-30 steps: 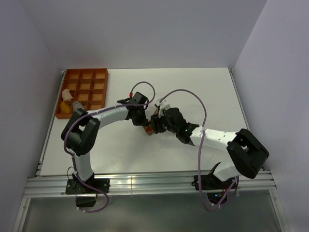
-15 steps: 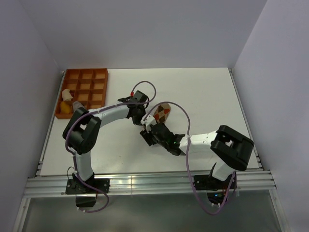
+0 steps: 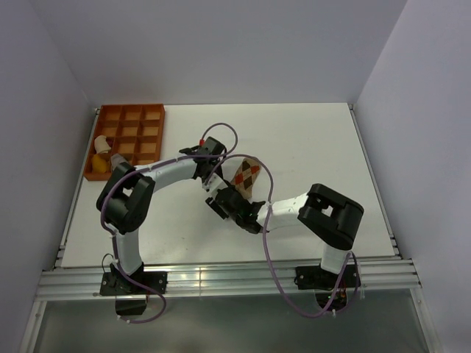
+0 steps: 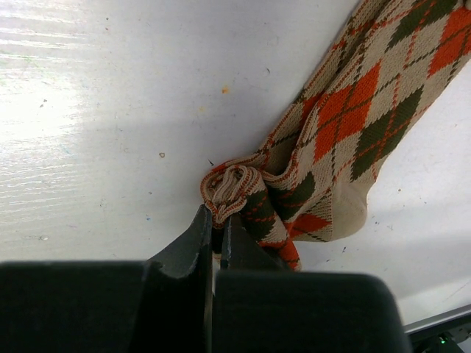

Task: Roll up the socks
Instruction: Roll the sock at the center of the board.

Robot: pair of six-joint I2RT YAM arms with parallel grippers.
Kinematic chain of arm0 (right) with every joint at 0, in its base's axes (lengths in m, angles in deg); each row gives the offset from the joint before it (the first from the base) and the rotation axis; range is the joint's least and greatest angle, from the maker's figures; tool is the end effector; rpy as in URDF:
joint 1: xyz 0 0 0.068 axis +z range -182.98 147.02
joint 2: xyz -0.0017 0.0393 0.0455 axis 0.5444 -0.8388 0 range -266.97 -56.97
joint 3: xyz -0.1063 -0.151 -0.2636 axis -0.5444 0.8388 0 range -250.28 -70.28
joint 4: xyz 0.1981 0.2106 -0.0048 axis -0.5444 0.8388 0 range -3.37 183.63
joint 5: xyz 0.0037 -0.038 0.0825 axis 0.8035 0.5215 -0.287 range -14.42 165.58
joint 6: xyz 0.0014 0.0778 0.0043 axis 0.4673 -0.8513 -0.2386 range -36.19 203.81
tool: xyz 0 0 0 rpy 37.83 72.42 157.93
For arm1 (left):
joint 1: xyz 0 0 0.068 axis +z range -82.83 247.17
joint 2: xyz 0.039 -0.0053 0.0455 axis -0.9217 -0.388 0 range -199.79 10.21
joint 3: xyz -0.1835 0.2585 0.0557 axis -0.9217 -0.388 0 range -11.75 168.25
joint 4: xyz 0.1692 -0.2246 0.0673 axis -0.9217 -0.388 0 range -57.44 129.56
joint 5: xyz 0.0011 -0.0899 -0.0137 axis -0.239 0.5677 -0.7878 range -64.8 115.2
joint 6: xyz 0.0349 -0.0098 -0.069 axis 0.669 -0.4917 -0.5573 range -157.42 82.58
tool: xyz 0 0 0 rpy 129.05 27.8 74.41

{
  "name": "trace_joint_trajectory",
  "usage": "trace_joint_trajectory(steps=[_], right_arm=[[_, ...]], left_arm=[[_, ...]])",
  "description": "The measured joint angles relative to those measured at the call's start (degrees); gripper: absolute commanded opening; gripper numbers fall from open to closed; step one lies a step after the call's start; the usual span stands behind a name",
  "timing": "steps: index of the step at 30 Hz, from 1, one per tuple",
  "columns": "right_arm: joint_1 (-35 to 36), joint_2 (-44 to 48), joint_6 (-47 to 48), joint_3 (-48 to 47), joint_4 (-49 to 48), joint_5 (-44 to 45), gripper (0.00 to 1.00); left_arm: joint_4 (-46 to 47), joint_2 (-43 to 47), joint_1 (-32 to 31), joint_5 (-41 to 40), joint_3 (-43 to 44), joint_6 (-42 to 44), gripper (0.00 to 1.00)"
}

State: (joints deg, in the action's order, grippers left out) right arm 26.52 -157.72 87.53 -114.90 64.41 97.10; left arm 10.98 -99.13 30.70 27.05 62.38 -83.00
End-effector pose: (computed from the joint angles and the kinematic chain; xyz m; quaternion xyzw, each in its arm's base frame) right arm 0.2211 0.3272 0.1522 -0.3797 0.7844 0.0704 0.4853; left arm 0.3566 -0.2663 0.1748 -0.0738 0.9710 -0.1606 0.1607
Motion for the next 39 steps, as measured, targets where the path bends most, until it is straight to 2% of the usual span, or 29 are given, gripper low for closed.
trace_joint_trajectory(steps=[14, 18, 20, 21, 23, 24, 26, 27, 28, 29, 31, 32, 33, 36, 39], right_arm=[[0.8, -4.5, -2.2, -6.0, 6.7, 7.0, 0.55], [1.0, -5.5, -3.3, -7.5, 8.4, 8.8, 0.50], [1.1, -6.0, -3.7, -8.3, 9.5, 9.9, 0.44], [1.1, -6.3, -3.8, -8.7, 9.8, 10.6, 0.37], [1.1, -6.6, -4.1, -9.1, 10.1, 11.5, 0.29], [1.1, -6.6, -4.4, -9.3, 10.3, 11.7, 0.19], [1.0, -6.6, -4.8, -9.7, 10.8, 11.8, 0.07], [0.9, -6.6, -5.2, -9.8, 11.0, 11.7, 0.00], [0.7, -6.6, -5.4, -9.8, 11.0, 11.5, 0.00], [0.5, -6.6, -5.6, -9.8, 10.9, 11.3, 0.00], [0.0, -6.6, -5.8, -9.8, 10.7, 10.5, 0.00], [-0.3, -6.3, -5.8, -9.8, 10.8, 9.8, 0.00], [-0.7, -6.1, -5.9, -9.8, 11.0, 8.9, 0.00], [-2.5, -4.9, -6.2, -9.4, 11.6, 5.5, 0.00], [-5.0, -3.7, -6.6, -9.3, 12.8, 0.6, 0.00]], left_arm=[[0.1, 0.0, 1.7, 2.4, 0.0, 0.0, 0.00], [0.2, 0.0, 2.4, 3.1, 0.0, 0.0, 0.00], [0.2, 0.0, 2.6, 3.5, 0.0, 0.1, 0.00], [0.2, 0.0, 2.8, 3.6, 0.0, 0.1, 0.00], [0.1, 0.0, 3.2, 3.8, 0.0, 0.2, 0.00], [0.1, 0.0, 3.4, 3.8, 0.0, 0.4, 0.00], [0.1, 0.0, 3.6, 3.9, 0.0, 0.6, 0.01], [0.2, 0.0, 3.8, 3.9, 0.0, 0.6, 0.04], [0.2, 0.0, 3.9, 4.0, 0.0, 0.7, 0.08], [0.5, 0.0, 4.0, 3.9, 0.0, 0.7, 0.22], [1.1, 0.1, 4.2, 3.9, -0.4, 0.5, 0.34], [1.7, 0.5, 4.4, 3.8, -1.0, 0.4, 0.48], [1.8, 1.1, 4.6, 3.5, -1.7, 0.4, 0.55], [1.7, 3.7, 5.7, 2.0, -3.4, -0.6, 0.69], [2.3, 7.4, 7.0, 0.6, -4.8, -1.7, 0.78]])
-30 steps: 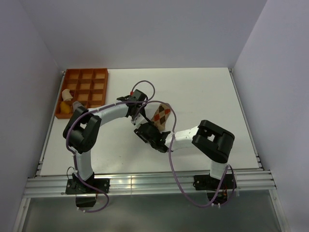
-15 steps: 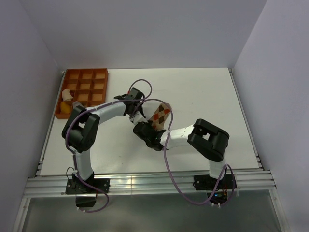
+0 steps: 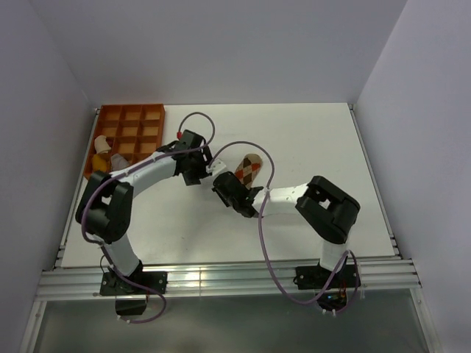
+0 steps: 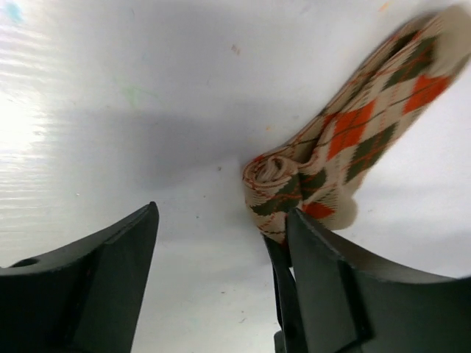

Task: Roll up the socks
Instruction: Roll the sock at the center of the board.

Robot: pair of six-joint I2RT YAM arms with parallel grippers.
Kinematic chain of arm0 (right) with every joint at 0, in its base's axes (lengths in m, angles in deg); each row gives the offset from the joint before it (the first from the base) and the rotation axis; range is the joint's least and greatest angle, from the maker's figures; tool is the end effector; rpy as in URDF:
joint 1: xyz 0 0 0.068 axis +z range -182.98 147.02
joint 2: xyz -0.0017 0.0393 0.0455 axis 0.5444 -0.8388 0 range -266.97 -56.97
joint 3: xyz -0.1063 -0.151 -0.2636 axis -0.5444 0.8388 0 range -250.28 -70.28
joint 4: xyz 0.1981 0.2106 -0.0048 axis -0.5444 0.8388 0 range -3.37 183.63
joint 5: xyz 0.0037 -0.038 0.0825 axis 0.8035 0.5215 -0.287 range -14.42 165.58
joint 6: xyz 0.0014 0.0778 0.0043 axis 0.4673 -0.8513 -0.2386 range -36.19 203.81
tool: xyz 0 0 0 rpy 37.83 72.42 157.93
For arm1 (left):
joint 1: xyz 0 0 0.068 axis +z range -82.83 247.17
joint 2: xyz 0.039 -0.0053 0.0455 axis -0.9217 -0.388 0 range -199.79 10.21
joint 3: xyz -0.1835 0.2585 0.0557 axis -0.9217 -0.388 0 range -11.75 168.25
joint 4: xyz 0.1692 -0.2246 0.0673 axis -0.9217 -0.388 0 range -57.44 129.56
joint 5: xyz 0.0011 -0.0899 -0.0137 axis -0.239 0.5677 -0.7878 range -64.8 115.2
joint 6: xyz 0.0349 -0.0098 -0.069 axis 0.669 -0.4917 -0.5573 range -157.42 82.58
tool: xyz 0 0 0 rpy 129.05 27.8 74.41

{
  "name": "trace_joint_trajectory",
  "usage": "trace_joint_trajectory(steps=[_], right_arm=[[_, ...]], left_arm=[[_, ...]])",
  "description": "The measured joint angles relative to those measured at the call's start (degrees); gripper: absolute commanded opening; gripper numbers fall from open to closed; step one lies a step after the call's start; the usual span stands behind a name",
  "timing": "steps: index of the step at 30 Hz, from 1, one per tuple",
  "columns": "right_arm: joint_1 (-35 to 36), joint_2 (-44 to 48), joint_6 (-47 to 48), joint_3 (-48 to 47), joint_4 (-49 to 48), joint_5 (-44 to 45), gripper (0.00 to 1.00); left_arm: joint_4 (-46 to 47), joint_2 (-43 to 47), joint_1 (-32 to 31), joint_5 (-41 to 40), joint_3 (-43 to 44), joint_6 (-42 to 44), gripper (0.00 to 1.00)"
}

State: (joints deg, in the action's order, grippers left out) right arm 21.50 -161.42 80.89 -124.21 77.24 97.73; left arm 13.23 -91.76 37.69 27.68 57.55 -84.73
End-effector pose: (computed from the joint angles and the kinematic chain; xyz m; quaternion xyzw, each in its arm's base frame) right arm 0.2652 0.3284 0.1551 -0.3171 0.8391 0.0415 0.4401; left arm 0.3650 -0.2097 0.2030 -0.1437 0.9527 -0.1822 0.1964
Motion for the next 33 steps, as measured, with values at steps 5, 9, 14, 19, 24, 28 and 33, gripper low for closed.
trace_joint_trajectory(steps=[5, 9, 14, 19, 24, 28, 33], right_arm=[[-3.3, 1.7, -0.9, -0.4, 1.4, -10.1, 0.00], [-7.3, 1.8, -2.8, -0.8, 2.7, -20.0, 0.00], [-12.8, 1.8, -7.0, -1.1, 3.0, -32.0, 0.00], [-16.5, -0.3, -10.9, -2.2, 2.7, -41.7, 0.00], [-20.3, -2.8, -15.8, -2.5, 0.1, -52.3, 0.00], [-22.6, -4.8, -19.4, -2.5, -2.0, -58.5, 0.00], [-24.6, -7.3, -24.8, -2.2, -5.6, -65.0, 0.00]], left_arm=[[4.8, 8.5, 2.7, -2.6, -6.7, -2.5, 0.79], [10.4, 16.6, 4.7, -2.9, -15.1, -4.5, 0.79], [18.6, 21.8, 5.0, -2.4, -23.9, -6.5, 0.77], [25.0, 21.9, 4.5, -1.0, -29.2, -8.5, 0.78], [31.0, 21.6, 2.2, -0.8, -30.9, -9.5, 0.79], [35.6, 20.2, 0.4, -0.7, -31.2, -9.9, 0.78], [38.7, 16.5, -0.6, -0.2, -31.7, -10.9, 0.77]])
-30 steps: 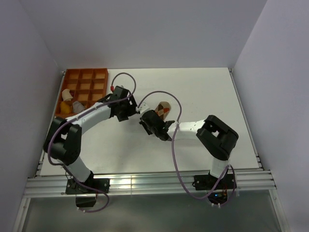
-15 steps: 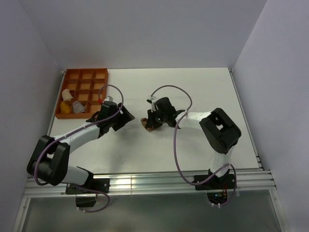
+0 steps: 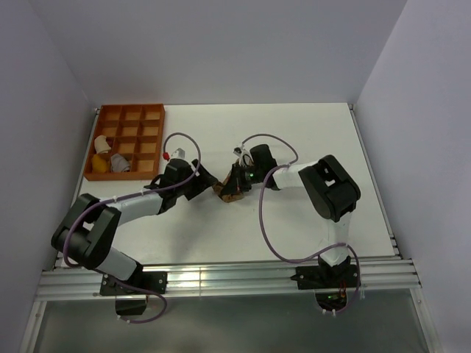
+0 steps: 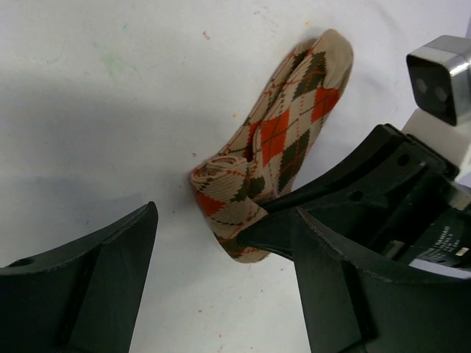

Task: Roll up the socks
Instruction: Roll the sock at the center of the board.

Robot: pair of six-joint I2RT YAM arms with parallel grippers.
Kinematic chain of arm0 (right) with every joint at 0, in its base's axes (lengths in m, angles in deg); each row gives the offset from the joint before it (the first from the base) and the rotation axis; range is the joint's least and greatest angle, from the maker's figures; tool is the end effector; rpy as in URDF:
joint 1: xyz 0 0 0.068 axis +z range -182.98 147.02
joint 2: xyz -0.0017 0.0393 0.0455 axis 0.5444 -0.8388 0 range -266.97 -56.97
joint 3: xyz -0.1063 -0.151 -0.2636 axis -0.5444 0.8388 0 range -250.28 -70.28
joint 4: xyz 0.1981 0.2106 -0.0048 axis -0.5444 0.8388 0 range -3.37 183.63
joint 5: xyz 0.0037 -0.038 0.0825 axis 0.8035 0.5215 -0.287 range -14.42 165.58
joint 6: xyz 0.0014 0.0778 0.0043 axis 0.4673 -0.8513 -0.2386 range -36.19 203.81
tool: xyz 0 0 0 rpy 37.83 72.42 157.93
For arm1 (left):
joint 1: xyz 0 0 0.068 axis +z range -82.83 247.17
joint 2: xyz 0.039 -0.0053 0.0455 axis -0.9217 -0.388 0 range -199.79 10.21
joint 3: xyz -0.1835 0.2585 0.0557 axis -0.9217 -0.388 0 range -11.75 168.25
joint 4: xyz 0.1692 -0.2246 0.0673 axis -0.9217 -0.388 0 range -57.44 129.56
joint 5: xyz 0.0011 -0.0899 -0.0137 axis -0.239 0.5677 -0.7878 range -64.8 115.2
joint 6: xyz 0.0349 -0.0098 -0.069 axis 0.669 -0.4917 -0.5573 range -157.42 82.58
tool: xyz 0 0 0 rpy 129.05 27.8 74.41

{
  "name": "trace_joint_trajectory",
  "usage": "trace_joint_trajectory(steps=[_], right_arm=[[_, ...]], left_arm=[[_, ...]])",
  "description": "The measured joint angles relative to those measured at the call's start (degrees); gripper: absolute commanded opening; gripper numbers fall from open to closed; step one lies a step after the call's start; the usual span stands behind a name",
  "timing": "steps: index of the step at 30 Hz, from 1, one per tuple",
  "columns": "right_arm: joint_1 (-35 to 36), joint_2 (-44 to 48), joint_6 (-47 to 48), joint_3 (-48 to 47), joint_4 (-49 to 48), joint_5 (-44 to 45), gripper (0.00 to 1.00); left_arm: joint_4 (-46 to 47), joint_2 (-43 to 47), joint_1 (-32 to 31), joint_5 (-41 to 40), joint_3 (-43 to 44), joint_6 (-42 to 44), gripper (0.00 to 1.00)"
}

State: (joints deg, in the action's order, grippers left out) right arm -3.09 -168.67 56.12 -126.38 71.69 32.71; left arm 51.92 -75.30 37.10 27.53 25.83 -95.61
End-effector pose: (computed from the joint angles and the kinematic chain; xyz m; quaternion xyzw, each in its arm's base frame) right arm 0.3536 0.2556 0.1331 -0.1688 0.8428 0.4781 0.1806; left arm 0.2912 -0.1718 0.1817 -0.2071 0.8647 -0.3313 0.3156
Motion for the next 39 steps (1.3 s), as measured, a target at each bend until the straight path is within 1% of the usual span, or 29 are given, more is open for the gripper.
trace_joint_trajectory(steps=[8, 20, 31, 39], right_arm=[[-1.5, -2.1, -4.4, 0.2, -2.8, -4.2, 0.00], [-2.9, -3.9, -9.8, 2.3, -7.9, -8.0, 0.00], [-4.1, -5.4, -12.4, 2.5, -10.0, -10.0, 0.00], [-4.7, -5.9, -13.2, 2.5, -10.4, -11.0, 0.01]], left_arm=[[1.5, -5.2, -1.9, 0.5, 0.0, -1.0, 0.73], [5.6, -8.7, -2.1, 0.8, 1.0, -3.9, 0.68], [7.1, -9.9, -2.2, 0.8, 0.8, -5.5, 0.58], [10.2, -11.6, -2.2, 1.1, 0.7, -6.7, 0.54]])
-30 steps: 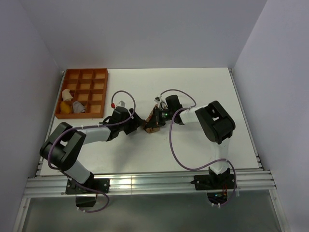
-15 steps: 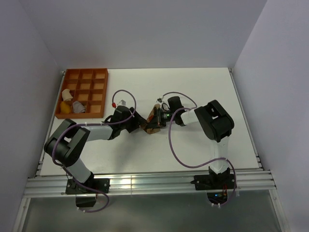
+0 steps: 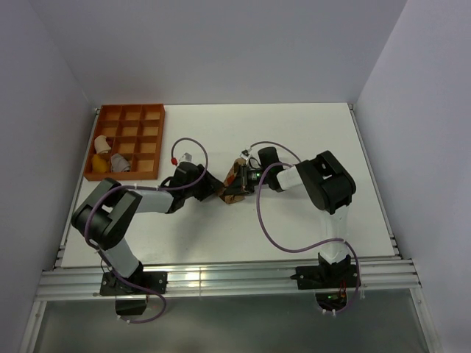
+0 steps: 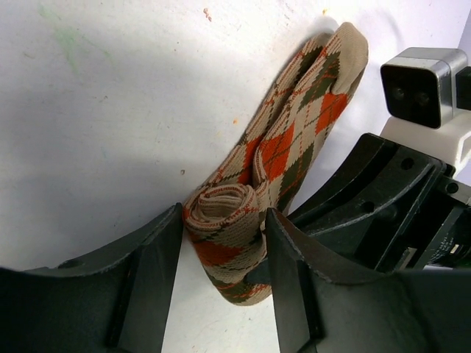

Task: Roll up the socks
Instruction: Roll the sock at the center of the board.

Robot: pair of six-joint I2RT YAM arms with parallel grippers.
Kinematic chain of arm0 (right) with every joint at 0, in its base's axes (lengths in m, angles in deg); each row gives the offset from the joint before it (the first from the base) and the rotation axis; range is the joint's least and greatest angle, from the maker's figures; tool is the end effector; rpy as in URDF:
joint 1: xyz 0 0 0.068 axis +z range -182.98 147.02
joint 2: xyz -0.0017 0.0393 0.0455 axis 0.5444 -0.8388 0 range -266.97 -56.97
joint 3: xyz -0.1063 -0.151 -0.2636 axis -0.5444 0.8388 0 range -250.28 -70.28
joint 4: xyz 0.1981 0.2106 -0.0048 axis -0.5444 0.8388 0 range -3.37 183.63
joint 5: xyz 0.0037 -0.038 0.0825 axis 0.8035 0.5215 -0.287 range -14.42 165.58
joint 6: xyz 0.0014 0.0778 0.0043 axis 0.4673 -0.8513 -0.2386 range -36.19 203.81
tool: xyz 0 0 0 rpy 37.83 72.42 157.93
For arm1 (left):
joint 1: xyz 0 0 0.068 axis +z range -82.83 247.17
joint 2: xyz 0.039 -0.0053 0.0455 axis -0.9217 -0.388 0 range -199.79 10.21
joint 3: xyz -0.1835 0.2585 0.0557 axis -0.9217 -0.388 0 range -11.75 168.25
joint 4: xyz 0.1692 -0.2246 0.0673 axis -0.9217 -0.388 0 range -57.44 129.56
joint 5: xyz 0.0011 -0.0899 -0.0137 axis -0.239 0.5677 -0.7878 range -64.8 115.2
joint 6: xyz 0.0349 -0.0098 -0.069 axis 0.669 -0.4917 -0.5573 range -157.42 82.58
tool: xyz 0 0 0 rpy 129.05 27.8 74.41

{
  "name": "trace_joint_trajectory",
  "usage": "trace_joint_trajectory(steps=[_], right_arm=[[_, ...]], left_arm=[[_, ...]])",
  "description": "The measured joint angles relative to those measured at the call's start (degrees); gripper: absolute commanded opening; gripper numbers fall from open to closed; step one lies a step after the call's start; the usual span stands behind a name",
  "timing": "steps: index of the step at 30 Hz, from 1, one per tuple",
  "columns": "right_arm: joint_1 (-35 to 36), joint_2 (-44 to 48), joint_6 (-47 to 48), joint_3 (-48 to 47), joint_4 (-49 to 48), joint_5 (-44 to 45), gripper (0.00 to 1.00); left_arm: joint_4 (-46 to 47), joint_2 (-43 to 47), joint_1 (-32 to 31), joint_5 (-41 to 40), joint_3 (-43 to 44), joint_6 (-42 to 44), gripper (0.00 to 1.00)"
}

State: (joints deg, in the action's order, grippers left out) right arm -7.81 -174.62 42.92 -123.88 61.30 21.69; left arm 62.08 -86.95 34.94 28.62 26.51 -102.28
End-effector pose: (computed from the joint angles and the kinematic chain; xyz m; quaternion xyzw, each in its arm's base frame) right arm 0.3647 0.2309 0.1007 -0.0844 0.8229 0.5528 0.1007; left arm 0.3070 -0.1983 0.1382 -0.2378 0.8600 -0.3555 0.2785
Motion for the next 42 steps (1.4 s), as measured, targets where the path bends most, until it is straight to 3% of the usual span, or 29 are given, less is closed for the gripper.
trace_joint_trajectory(steps=[3, 10, 13, 21, 26, 35, 42], right_arm=[[-0.2, -0.2, 0.0, 0.0, 0.0, -0.2, 0.01], [-0.6, -0.8, -0.6, -0.1, 0.0, -1.3, 0.04], [-0.6, -0.7, -0.4, -0.1, 0.2, -1.2, 0.07], [-0.3, 4.9, 5.6, 0.8, 6.3, 5.0, 0.41], [1.7, 12.6, 12.4, 3.6, 11.4, 15.0, 0.52], [9.1, 28.4, 23.9, 11.5, 13.7, 36.2, 0.59], [18.4, 31.6, 31.5, 15.0, 10.7, 49.9, 0.59]], left_arm=[[0.4, -0.2, 0.0, 0.0, 0.0, -0.3, 0.51], [0.8, -1.3, 0.0, 0.5, 0.1, -0.7, 0.12], [-0.1, -1.3, 0.0, 0.7, 0.8, -0.3, 0.00], [-12.9, -1.3, -1.3, -1.3, 8.5, 4.5, 0.00], [-21.0, -1.3, -3.2, -4.9, 13.7, 8.5, 0.00], [-32.2, -4.0, -5.1, -9.6, 21.3, 13.6, 0.00], [-36.7, -6.7, -5.4, -9.8, 25.6, 15.2, 0.00]])
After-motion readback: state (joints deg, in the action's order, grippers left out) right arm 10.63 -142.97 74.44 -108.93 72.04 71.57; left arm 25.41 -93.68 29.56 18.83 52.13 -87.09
